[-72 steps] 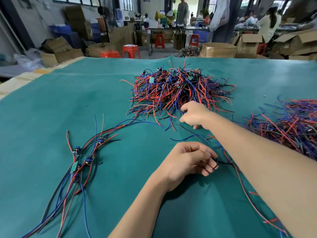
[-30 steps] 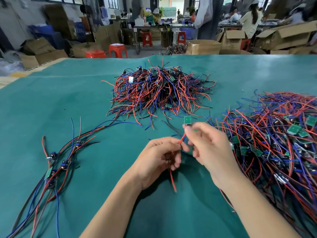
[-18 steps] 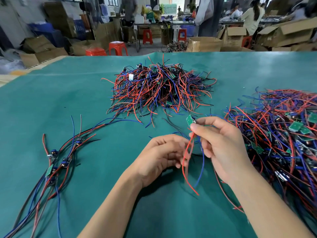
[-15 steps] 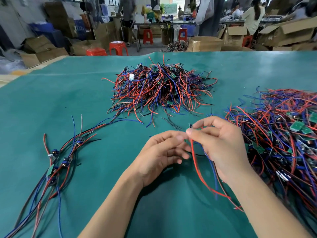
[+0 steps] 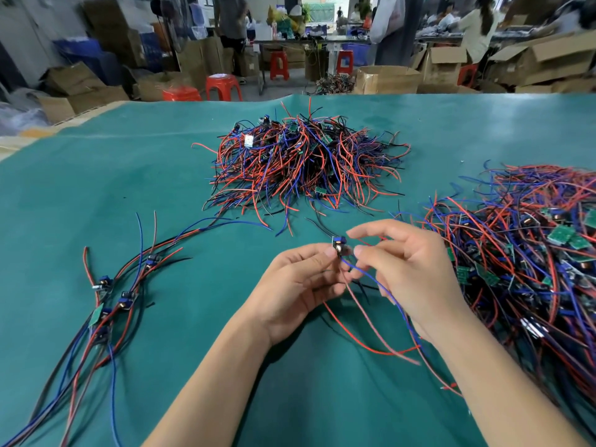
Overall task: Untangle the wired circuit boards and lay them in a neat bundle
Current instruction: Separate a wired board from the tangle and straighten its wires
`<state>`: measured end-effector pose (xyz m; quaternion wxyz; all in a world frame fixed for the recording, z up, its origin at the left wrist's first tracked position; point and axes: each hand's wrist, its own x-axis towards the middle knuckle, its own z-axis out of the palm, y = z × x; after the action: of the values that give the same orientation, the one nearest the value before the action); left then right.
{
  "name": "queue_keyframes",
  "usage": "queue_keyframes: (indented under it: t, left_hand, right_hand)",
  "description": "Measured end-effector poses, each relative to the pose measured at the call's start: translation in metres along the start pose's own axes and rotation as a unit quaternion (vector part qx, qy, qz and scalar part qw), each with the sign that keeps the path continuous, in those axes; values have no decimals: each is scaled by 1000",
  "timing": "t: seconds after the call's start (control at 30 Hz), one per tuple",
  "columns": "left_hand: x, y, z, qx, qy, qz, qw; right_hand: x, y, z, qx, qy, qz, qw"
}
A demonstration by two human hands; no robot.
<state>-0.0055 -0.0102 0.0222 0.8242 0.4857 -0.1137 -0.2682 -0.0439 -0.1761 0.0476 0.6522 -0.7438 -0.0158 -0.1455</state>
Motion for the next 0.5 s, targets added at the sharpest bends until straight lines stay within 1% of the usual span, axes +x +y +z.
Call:
queue_keyframes:
  t: [0.03, 0.1, 0.23, 0.3, 0.4, 0.5]
  left_hand:
    - [0, 0, 0, -8, 2, 1, 1000]
    - [1, 1, -2, -30, 7, 4, 1000]
    - [2, 2, -3, -54, 15, 2, 998]
    - [2, 2, -3, -58, 17, 0, 998]
    - [2, 1, -3, -41, 18, 0, 999]
    - [2, 1, -3, -32, 19, 2, 999]
  right_hand:
    - [0, 1, 0, 6, 10, 5, 1000]
    - [1, 1, 0, 4, 6, 3, 1000]
    - [3, 1, -3, -10, -43, 14, 999]
    - [3, 2, -5, -26, -60, 15, 998]
    - [2, 3, -4, -46, -65, 6, 997]
    - [3, 7, 0, 2, -45, 18, 999]
